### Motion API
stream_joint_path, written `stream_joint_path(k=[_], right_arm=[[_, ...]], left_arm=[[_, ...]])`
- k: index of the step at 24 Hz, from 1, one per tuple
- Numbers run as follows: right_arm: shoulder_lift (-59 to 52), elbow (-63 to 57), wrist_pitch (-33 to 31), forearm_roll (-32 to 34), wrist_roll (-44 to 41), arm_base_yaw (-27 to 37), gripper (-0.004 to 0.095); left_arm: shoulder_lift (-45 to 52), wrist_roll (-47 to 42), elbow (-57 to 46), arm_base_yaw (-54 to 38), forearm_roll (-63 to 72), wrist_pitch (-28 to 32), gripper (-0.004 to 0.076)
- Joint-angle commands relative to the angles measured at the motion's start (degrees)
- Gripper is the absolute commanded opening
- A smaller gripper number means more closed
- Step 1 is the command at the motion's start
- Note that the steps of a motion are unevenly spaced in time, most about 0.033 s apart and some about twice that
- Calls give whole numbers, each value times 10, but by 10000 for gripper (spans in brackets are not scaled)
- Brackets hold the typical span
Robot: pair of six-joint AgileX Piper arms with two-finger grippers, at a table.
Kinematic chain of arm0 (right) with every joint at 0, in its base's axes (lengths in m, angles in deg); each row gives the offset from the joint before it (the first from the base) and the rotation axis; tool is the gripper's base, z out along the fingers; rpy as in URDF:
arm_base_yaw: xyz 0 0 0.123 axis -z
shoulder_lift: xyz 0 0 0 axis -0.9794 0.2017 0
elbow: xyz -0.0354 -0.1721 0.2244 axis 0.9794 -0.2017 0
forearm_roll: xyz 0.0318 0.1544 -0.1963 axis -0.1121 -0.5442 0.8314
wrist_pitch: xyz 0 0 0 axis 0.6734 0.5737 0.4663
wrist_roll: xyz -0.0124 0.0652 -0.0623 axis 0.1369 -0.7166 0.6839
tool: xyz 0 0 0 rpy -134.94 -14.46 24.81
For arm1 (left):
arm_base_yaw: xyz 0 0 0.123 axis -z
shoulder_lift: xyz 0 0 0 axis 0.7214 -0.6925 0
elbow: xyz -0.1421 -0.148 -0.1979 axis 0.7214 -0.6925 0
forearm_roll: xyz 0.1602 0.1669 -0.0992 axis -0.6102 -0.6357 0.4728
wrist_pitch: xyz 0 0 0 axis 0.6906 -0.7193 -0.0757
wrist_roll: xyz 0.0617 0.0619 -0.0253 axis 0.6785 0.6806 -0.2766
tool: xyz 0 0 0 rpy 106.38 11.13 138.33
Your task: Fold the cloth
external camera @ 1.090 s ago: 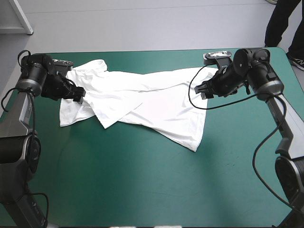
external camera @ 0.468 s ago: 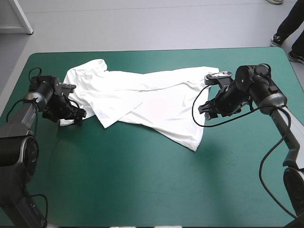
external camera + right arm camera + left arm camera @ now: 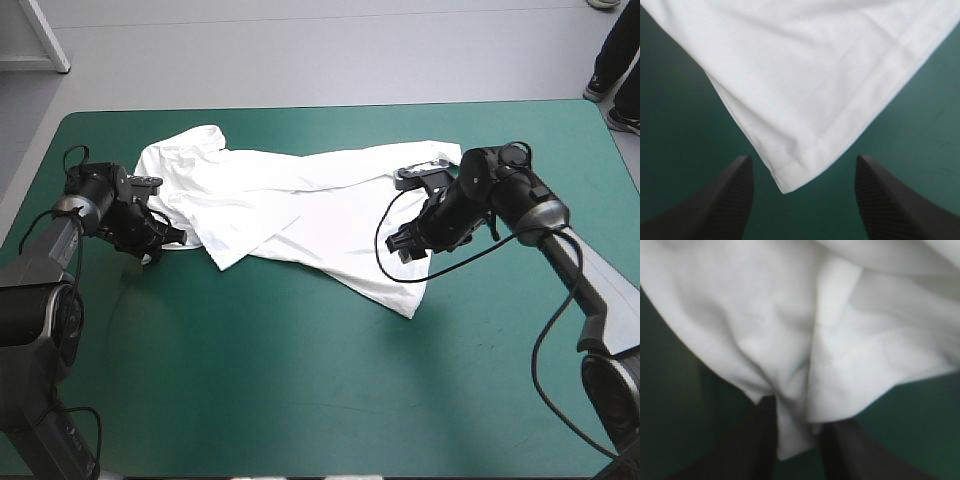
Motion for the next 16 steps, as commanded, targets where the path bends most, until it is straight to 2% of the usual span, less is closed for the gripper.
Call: stream_joint_path(k=[1,4,9,13,15,16], right_arm=[[11,12,25,19,-10,-24,563],[40,12,28,43,-25,-30,562],[83,12,9,41,-26,-32,562],[92,12,4,44,-26,-64,562],[92,-3,14,74,-44,-85,562],[92,-21,31,120,-62,-101,562]], left_arm=[[-7,15,-3,1,8,28,22],[-7,17,-3,1,-2,17,21],[-6,17,-3,1,-8,15,21],[-6,17,-3,1,-8,16,20],[-6,17,-3,1,-8,20,21],[-6,17,-3,1,-8,20,21]])
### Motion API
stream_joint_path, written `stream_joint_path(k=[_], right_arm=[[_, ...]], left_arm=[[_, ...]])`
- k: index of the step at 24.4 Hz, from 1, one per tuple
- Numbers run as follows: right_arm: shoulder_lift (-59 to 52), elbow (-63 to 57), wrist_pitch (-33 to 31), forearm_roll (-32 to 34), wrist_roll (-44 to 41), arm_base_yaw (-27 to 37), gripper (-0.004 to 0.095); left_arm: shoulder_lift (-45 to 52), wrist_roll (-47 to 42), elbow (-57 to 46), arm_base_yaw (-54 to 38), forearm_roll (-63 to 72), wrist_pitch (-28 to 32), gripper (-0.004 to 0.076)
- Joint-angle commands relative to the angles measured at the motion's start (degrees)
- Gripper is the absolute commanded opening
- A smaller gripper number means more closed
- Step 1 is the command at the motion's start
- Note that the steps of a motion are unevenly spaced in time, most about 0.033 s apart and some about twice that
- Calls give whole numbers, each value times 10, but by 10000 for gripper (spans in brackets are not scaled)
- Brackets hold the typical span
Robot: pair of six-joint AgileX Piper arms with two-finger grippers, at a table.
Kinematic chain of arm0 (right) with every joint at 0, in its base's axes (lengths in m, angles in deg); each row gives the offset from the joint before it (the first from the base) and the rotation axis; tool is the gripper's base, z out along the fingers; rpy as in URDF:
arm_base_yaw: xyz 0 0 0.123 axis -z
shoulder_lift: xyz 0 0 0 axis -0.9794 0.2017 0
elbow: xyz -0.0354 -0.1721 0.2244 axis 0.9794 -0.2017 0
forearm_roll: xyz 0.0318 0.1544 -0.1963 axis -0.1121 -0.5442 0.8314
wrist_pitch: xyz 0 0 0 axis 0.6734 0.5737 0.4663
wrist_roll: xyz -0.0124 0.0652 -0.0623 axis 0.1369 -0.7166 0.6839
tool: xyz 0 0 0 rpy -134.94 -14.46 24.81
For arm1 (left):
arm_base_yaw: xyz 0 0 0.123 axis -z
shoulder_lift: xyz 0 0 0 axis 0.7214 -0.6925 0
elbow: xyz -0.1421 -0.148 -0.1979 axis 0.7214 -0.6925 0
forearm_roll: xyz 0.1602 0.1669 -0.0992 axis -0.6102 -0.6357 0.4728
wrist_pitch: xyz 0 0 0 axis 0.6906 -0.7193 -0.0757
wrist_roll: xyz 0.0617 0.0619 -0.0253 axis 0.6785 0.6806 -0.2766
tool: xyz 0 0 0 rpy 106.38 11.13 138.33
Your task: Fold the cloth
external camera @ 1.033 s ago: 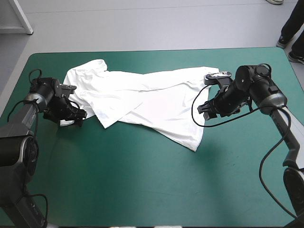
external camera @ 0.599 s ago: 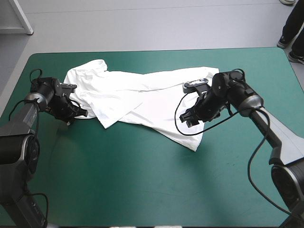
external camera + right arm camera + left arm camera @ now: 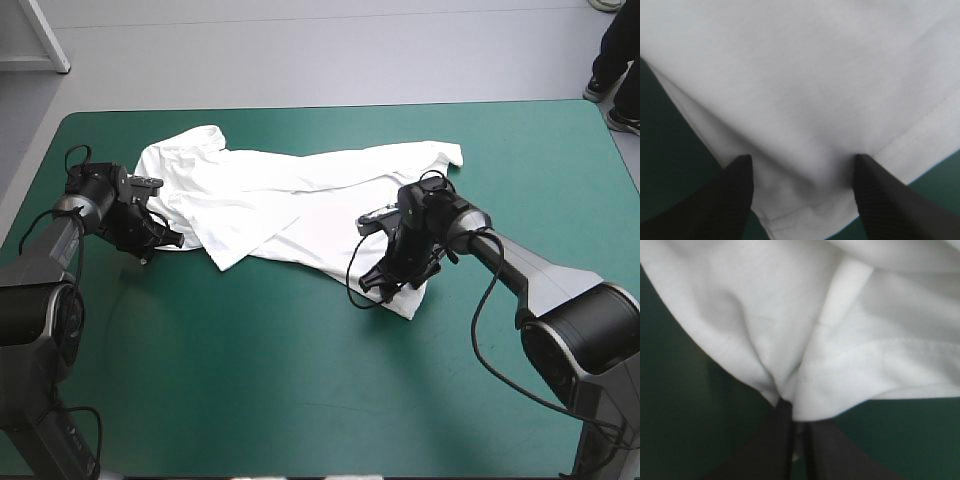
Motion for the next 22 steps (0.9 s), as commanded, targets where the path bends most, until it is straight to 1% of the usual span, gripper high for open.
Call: stream_joint_path(k=[1,2,3,4,6,7,8,11,15,18,22], right_arm=[[-29,-24,34,72,-29,-25,562],[-29,-34,46,75,-32,-27,559],[-29,-44,61,72,-36,-27,531],[-29,-48,66,72,-36,-27,480],[-29,-49,72,77,-36,-27,249],[-29,-49,83,81,-24,-27,60],[-29,-49,92,85,-20,-26,-19],[-37,-48,110,106,-22,-26,-17],[-66,-41,111,133,-36,-26,-17],[-102,-20,107,173,-54,-26,-17],[-160,33,97,237,-76,-24,-17]], left_arm=[[-4,-2,-6,2,12,21,21],[-4,-2,-6,2,12,22,20],[-4,-2,-6,2,12,22,19],[-4,-2,-6,2,12,21,19],[2,-2,-6,2,18,22,19],[11,-2,-6,2,31,28,19],[19,1,-6,2,40,33,19],[52,1,0,2,37,33,19],[89,1,18,2,34,21,19],[115,1,44,2,36,0,19],[151,1,107,2,38,-39,19]])
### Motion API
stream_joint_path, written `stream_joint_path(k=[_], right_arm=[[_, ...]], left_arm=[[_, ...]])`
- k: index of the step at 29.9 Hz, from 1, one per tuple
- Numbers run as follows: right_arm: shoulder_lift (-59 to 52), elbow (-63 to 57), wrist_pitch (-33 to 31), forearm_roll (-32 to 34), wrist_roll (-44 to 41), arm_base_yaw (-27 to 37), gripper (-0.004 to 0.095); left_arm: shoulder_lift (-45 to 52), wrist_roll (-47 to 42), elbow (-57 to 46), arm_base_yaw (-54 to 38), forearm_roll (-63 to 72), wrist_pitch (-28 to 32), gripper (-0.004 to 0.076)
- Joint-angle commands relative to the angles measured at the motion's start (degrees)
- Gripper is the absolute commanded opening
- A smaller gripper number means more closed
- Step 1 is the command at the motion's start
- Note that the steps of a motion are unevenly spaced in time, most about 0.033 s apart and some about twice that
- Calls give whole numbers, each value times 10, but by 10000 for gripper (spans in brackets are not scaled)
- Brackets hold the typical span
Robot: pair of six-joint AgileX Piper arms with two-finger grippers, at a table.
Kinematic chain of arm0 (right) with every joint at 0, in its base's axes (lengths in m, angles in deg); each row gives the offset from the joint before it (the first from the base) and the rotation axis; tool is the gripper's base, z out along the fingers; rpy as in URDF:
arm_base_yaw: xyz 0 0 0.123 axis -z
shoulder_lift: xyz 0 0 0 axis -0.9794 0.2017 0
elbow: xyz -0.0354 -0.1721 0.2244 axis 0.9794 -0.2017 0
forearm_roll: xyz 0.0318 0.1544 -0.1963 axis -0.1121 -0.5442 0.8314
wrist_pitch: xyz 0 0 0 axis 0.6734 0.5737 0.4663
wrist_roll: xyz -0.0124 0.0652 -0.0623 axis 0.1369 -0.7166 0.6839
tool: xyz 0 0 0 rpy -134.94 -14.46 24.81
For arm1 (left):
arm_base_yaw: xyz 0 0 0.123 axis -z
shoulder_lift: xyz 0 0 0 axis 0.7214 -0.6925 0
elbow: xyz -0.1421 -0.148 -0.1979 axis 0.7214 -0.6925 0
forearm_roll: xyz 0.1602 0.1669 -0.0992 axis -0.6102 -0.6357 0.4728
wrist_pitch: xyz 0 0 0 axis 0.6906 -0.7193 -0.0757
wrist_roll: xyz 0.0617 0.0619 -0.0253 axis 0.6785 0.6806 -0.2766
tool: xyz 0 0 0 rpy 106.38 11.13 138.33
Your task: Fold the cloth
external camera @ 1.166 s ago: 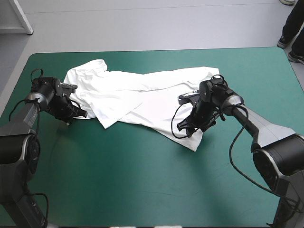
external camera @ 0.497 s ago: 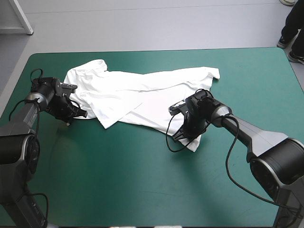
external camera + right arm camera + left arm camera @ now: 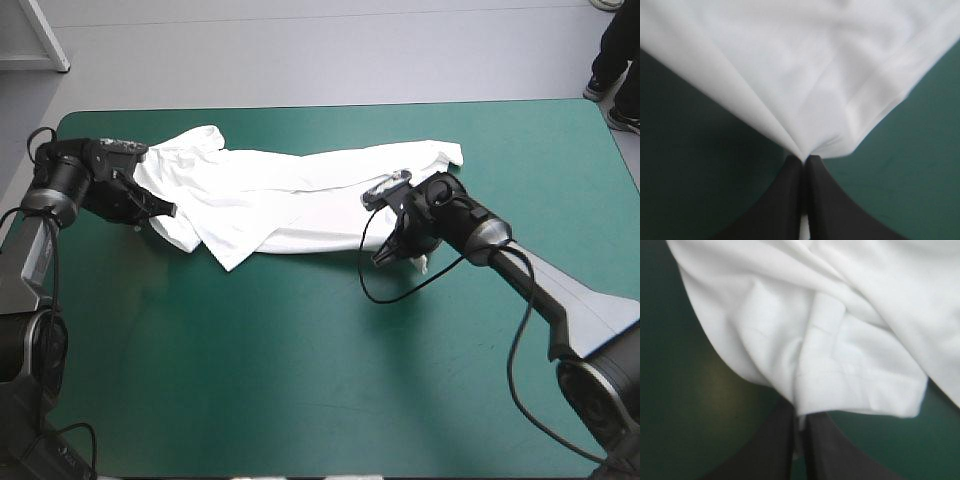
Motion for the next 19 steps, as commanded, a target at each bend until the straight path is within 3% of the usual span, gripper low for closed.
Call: stream_joint_path(k=[1,10,19], right_arm=[[-84,73,-4,80,-16,4,-17],[-127,338,-55,188,-12,4,-17],[-128,637,-82,200,57,3,-17]], left_arm=[[65,-1,73,2,8,-29,19],[132,-2,315,2,42,-78,19],[141,25,569,2,85,-79,19]])
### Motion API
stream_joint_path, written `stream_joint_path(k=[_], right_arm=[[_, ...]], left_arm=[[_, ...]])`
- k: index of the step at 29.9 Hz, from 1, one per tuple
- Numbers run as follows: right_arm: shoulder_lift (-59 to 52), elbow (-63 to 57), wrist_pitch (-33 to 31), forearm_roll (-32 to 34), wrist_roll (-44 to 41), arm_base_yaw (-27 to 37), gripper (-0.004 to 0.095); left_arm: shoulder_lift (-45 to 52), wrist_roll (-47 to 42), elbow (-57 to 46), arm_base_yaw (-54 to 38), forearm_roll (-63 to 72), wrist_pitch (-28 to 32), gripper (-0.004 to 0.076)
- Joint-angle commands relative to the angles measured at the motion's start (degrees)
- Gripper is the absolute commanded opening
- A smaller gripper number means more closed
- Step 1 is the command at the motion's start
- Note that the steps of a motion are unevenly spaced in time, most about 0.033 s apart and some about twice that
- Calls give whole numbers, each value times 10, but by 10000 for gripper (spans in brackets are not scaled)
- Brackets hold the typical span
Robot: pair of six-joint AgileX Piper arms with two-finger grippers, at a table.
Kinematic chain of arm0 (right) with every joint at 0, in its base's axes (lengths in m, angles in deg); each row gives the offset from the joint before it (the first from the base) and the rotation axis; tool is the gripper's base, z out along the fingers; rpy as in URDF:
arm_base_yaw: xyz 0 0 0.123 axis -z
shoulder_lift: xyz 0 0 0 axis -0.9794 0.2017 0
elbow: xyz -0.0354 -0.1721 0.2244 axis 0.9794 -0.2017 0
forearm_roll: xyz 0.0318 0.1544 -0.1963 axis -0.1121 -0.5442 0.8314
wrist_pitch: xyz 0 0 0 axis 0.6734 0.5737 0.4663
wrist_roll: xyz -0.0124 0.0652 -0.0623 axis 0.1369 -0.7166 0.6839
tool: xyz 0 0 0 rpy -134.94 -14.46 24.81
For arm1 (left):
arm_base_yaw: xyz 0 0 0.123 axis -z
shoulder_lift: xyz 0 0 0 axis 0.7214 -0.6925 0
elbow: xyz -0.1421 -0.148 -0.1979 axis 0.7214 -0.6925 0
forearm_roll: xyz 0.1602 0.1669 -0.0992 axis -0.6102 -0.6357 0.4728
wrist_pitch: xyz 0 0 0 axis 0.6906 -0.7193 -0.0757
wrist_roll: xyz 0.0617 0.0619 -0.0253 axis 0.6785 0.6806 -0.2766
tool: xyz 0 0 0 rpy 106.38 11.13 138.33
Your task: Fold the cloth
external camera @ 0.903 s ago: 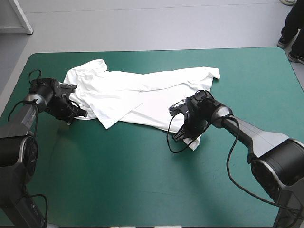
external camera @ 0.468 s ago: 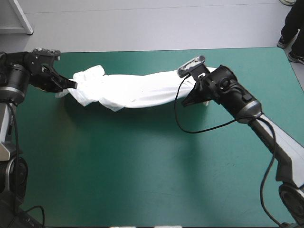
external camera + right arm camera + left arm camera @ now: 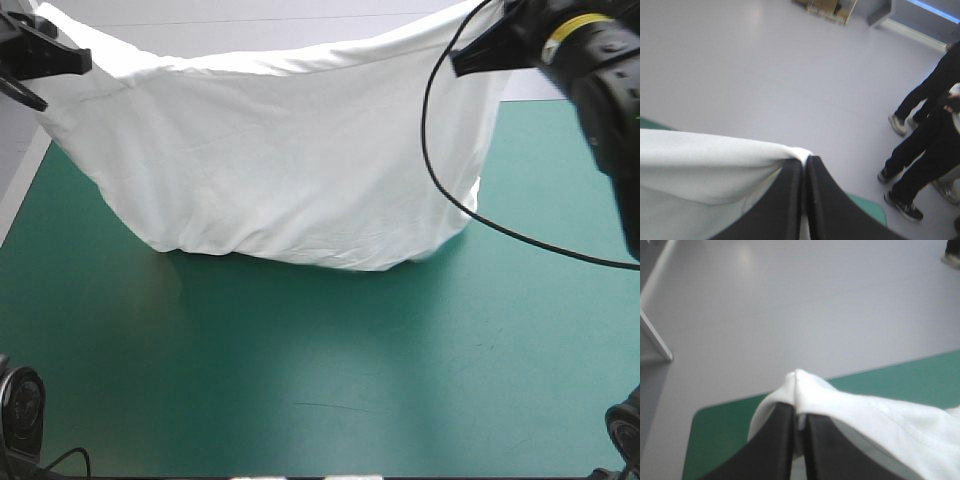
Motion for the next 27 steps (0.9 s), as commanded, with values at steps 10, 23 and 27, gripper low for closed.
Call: stream_joint_path(k=[10,23,27], right_arm=[[-75,180,10,21,67,2,-17],[-68,179,-14,18,94,2,-17],[-13,179,-17,60,78,2,-17]], left_arm=[[55,17,163,2,16,83,19],[77,28,151,2,-6,46,19],[38,28,117,2,-16,47,19]])
